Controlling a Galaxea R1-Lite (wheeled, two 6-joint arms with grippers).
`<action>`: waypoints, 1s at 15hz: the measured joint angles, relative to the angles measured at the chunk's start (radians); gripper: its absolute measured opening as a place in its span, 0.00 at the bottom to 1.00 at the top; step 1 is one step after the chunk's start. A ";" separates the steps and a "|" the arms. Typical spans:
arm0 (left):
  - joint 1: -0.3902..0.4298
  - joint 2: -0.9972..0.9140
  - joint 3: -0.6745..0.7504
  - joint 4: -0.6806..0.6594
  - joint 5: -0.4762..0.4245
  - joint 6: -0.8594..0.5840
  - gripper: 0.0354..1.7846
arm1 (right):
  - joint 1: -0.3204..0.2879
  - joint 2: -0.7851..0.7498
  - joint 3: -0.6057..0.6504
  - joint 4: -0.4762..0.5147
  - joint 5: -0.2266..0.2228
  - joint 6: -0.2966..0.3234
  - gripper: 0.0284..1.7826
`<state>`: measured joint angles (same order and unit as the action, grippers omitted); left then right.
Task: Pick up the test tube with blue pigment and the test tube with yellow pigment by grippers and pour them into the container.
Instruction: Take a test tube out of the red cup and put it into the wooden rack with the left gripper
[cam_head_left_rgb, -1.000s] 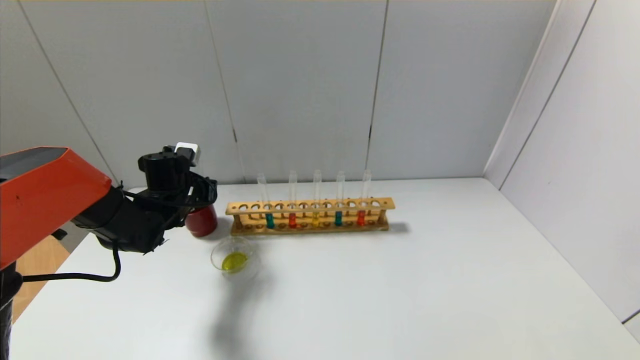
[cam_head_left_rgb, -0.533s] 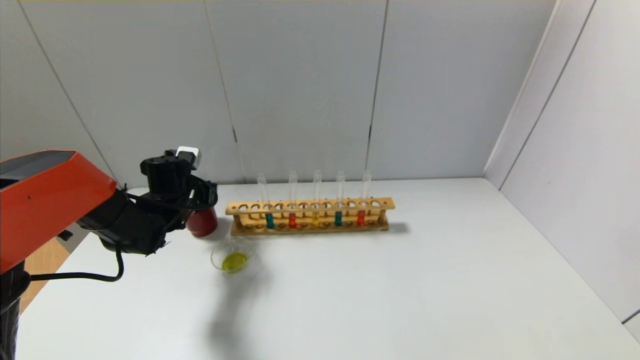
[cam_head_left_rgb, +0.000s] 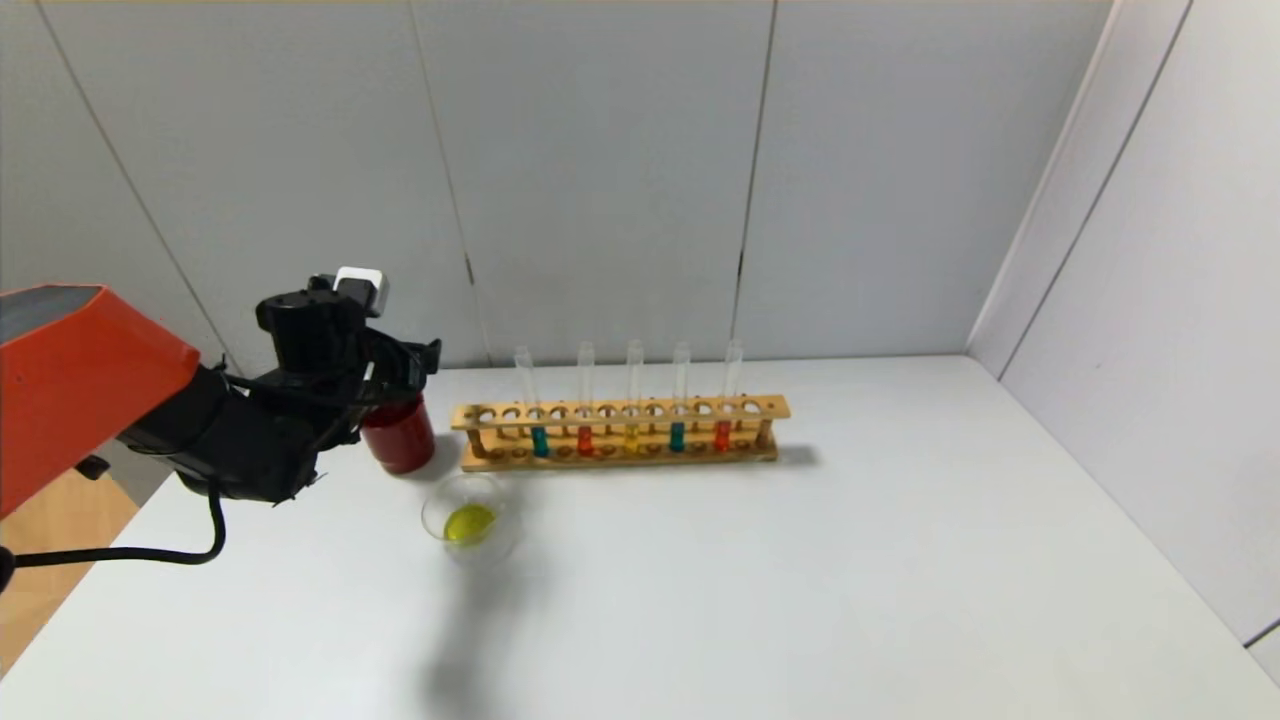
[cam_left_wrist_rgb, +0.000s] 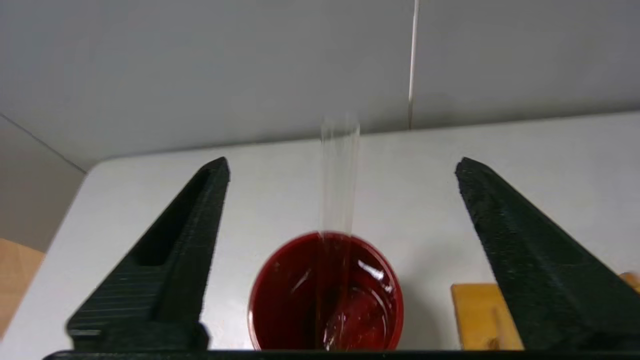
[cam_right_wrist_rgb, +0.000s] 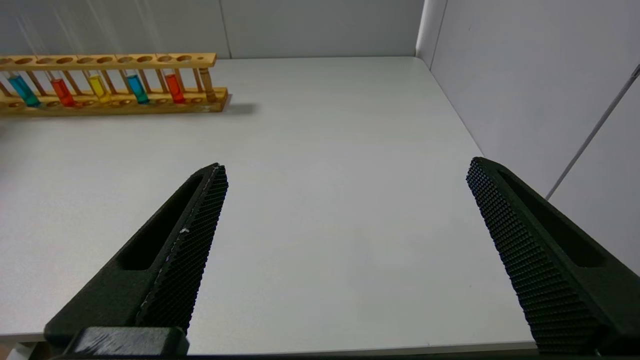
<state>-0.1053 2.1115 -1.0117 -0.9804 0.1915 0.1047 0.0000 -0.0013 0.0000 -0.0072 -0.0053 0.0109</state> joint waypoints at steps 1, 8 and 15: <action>-0.005 -0.043 0.006 0.001 0.000 0.004 0.96 | 0.000 0.000 0.000 0.000 0.000 0.000 0.98; -0.040 -0.416 0.123 0.238 -0.316 0.031 0.98 | 0.000 0.000 0.000 0.000 0.000 0.000 0.98; 0.020 -0.475 0.245 0.293 -0.846 0.036 0.98 | 0.000 0.000 0.000 0.000 0.000 0.000 0.98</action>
<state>-0.0851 1.6362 -0.7668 -0.6870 -0.6547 0.1404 0.0000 -0.0013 0.0000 -0.0072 -0.0051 0.0109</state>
